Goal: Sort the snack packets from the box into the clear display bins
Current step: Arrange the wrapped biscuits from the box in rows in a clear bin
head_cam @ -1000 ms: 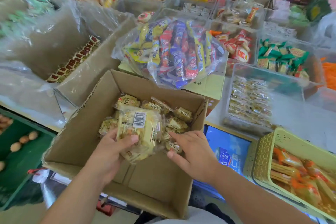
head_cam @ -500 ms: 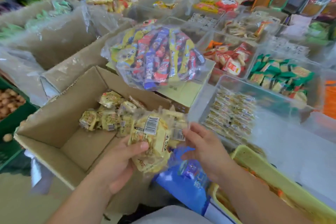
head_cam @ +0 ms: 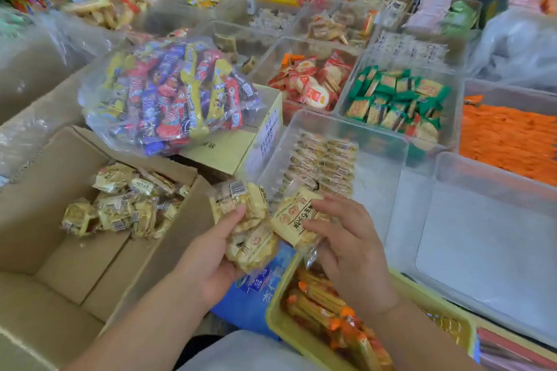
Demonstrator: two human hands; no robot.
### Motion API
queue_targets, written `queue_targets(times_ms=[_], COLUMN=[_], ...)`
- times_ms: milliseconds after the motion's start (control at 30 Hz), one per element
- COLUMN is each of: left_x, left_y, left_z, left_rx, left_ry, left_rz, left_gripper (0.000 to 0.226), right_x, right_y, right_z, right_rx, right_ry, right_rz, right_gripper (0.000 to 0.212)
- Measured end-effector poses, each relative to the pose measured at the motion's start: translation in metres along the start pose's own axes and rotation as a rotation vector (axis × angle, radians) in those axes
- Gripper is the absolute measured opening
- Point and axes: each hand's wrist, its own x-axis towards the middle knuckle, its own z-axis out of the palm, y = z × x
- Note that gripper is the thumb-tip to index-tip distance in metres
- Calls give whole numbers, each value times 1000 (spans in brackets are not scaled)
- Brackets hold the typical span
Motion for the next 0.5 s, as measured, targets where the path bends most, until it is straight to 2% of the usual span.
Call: queue_targets(times_ms=[67,167,267,333,400,500], left_x=[4,15,26,31,35,40], left_y=[-1,-6,-11,-14,-17,-20], left_z=[6,15,20,21,23,27], left_rx=[51,79,88,117,120,102], left_ry=[-29,-53,-81,-102,-95,-83], left_rz=[-3,-12,-30,-37,-36,-18], left_gripper=[47,47,35,29,37,46], right_x=[-5,-15,-28,-35,-38,-22], right_y=[7,17,25,31,42,66], right_z=[-4,-10,-15,-18,-26,-49], right_rx=[-24,-15,40,29,-4,-152], right_ry=[9,24,-20,-71,-123,-160], right_rz=[35,49,61,92,190,349], right_gripper=[35,25,17,24,35,39])
